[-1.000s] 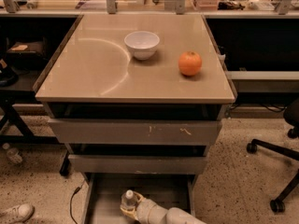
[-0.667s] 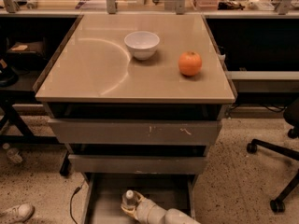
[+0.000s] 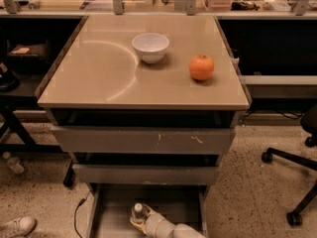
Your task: Place blue plastic bottle into bottom drawer
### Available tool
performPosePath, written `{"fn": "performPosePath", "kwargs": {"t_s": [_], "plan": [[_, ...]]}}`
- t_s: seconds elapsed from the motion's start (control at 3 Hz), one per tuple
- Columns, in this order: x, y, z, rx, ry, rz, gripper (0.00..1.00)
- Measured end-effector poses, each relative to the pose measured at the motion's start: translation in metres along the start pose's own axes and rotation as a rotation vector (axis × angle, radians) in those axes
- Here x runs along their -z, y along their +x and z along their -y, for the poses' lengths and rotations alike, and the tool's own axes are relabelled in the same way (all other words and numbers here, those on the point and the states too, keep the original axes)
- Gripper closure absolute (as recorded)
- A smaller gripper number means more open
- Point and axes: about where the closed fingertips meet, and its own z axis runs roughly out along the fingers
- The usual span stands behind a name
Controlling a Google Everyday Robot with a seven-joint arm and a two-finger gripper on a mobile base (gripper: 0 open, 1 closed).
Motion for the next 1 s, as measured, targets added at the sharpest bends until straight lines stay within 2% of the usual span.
{"fn": "performPosePath", "kwargs": {"t_s": [0.67, 1.0], "plan": [[-0.009, 0.022, 0.003, -0.025, 0.016, -0.040, 1.00], [-0.009, 0.023, 0.003, -0.025, 0.016, -0.040, 0.82]]}}
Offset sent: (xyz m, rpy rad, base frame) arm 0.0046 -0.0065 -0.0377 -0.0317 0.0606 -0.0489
